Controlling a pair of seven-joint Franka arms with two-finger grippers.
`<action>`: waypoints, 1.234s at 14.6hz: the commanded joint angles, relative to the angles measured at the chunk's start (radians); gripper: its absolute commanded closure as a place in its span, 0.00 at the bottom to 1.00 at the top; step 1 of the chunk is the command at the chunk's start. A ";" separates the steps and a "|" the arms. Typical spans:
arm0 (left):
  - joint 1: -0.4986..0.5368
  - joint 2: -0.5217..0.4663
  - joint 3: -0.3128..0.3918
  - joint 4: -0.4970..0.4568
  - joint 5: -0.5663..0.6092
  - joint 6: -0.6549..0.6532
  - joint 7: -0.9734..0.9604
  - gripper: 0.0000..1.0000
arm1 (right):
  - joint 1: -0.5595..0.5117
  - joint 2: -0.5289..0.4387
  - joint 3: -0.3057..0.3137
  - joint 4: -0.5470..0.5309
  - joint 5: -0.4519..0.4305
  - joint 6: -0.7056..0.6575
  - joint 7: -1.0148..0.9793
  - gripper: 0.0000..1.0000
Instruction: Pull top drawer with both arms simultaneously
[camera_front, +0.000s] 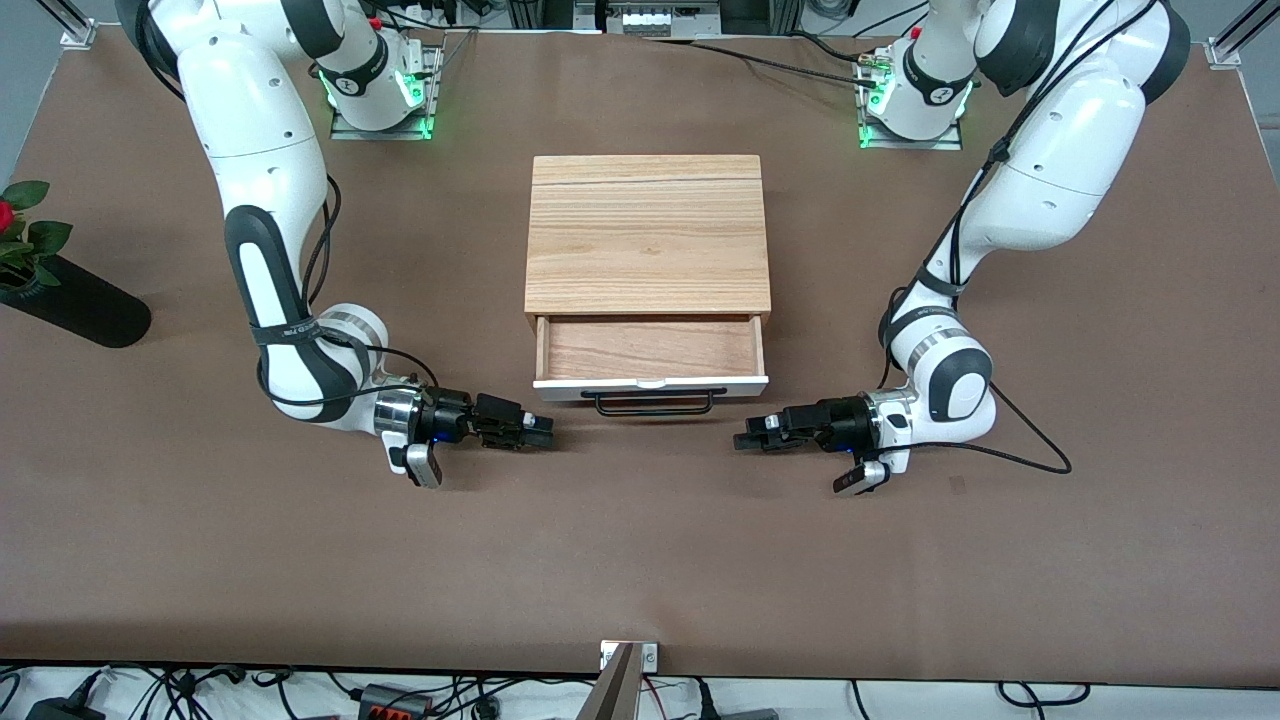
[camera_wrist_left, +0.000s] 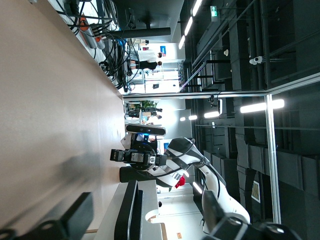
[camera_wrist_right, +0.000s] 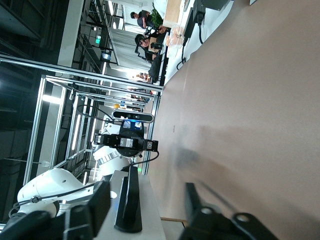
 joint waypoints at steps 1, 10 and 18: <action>0.008 0.009 0.012 0.072 0.007 -0.009 -0.013 0.00 | -0.024 -0.018 0.006 0.001 -0.004 0.000 0.012 0.00; 0.065 -0.158 0.080 0.247 0.737 -0.018 -0.418 0.00 | -0.097 -0.151 -0.040 -0.062 -0.240 -0.008 0.213 0.00; 0.111 -0.367 0.080 0.264 1.442 -0.172 -0.547 0.00 | -0.190 -0.341 -0.210 -0.071 -0.950 -0.275 0.405 0.00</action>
